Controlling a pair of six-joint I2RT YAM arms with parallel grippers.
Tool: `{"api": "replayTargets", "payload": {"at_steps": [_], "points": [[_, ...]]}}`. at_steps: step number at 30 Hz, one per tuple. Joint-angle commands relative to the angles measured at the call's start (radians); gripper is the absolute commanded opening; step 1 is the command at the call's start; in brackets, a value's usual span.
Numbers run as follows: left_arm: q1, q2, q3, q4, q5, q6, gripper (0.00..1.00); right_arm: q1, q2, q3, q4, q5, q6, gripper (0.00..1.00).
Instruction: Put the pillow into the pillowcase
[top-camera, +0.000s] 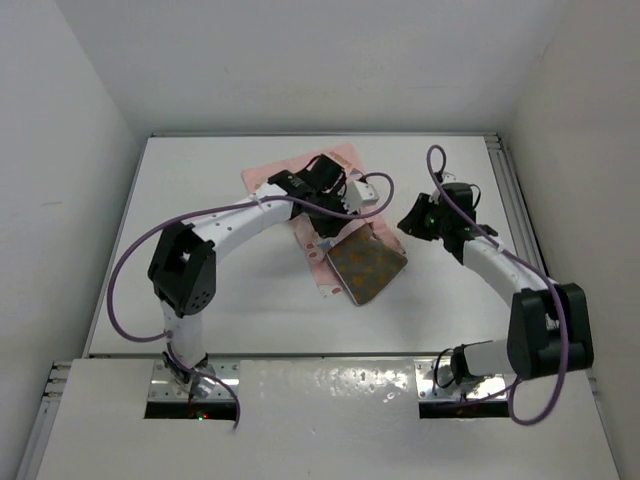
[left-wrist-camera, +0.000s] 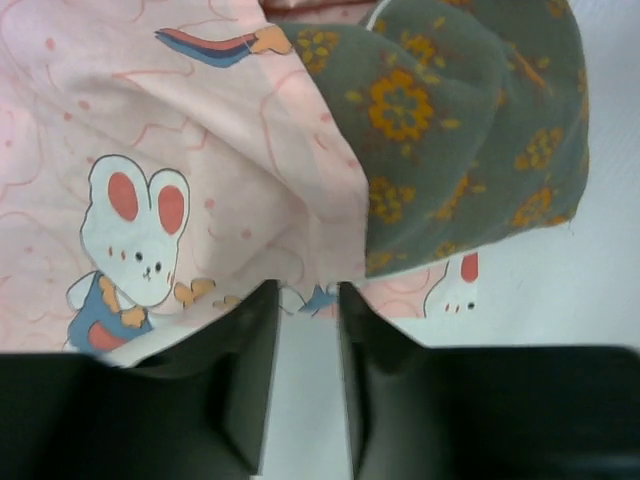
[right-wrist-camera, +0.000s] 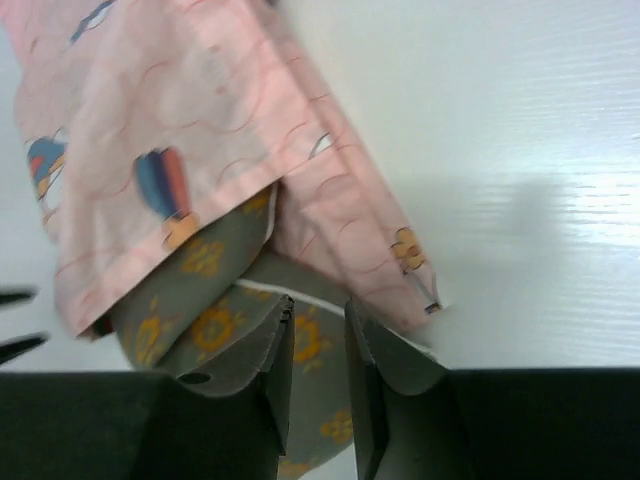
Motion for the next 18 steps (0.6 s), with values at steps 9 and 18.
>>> {"api": "replayTargets", "payload": {"at_steps": [9, 18], "points": [[-0.177, -0.176, -0.359, 0.047, -0.078, 0.129, 0.54, -0.025, 0.363, 0.214, -0.064, 0.013, -0.011, 0.54], [-0.229, -0.029, -0.469, 0.347, -0.210, 0.025, 0.73, 0.023, 0.483, 0.178, -0.068, 0.078, -0.060, 0.55]]}}
